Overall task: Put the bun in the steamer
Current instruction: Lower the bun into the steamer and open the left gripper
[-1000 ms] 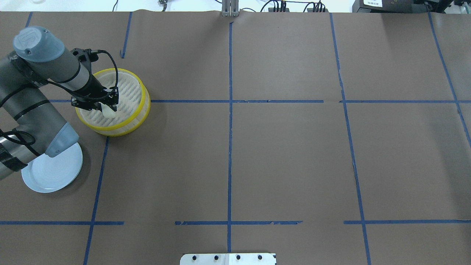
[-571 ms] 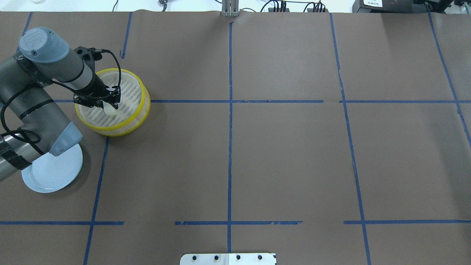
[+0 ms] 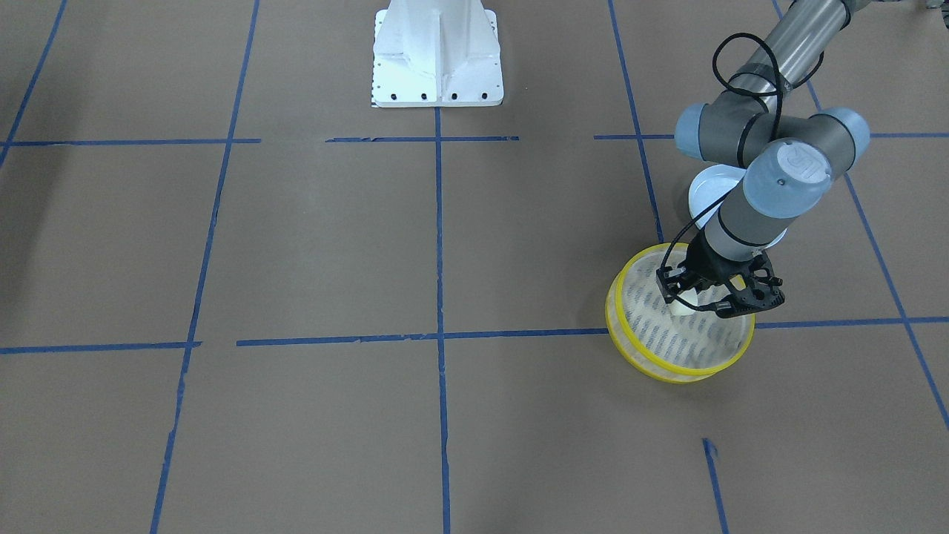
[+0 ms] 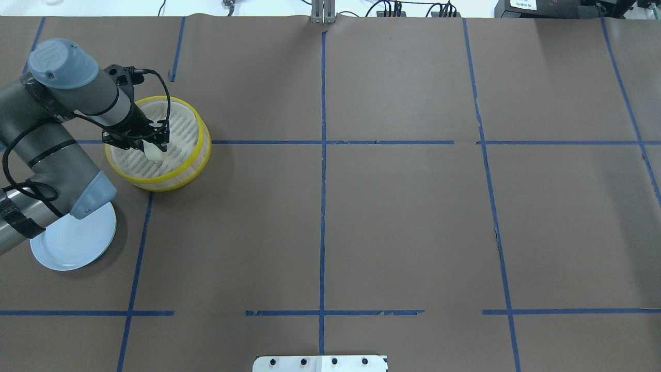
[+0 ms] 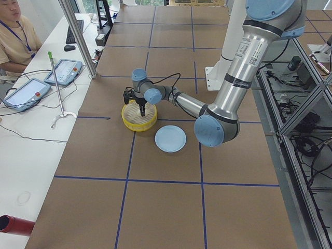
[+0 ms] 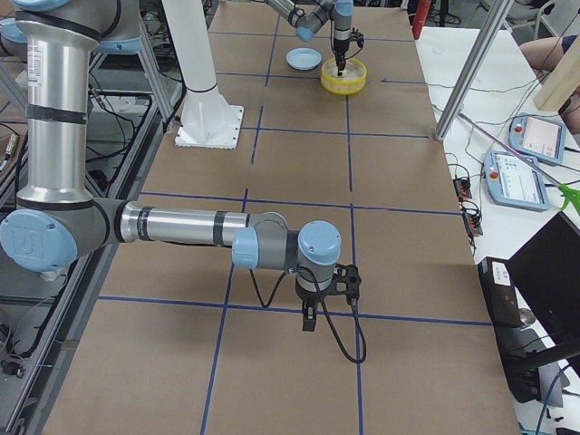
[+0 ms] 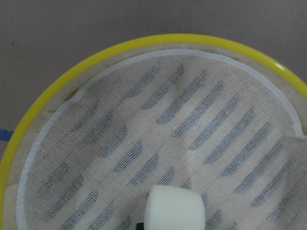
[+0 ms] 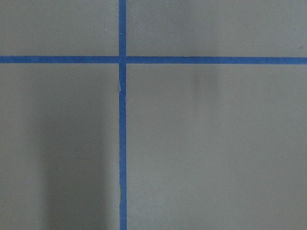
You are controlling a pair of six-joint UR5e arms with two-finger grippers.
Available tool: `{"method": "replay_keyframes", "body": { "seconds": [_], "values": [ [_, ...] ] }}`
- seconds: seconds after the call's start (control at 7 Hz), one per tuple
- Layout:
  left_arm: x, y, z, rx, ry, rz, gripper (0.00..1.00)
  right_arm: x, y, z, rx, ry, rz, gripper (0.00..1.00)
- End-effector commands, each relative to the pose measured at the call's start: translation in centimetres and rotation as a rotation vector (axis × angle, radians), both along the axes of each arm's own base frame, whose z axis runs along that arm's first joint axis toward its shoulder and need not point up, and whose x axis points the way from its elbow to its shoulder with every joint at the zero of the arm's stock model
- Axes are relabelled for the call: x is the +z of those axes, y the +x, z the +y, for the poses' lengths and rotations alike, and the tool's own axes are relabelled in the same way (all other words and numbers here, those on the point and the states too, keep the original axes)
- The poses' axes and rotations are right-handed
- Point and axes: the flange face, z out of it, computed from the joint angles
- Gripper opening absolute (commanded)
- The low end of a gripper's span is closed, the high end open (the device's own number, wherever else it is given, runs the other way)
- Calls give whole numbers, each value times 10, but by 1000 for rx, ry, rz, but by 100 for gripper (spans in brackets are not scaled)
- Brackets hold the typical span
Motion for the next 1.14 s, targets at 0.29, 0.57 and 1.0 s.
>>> {"method": "replay_keyframes", "body": {
  "seconds": [0.29, 0.57, 1.0],
  "values": [
    [5, 2, 1, 5, -3, -7, 57, 0, 0, 0, 0, 0, 0, 100],
    [2, -2, -1, 5, 8, -4, 79, 0, 0, 0, 0, 0, 0, 100],
    [-28, -116, -25, -87, 110, 20, 92, 0, 0, 0, 0, 0, 0, 100]
  ]
}}
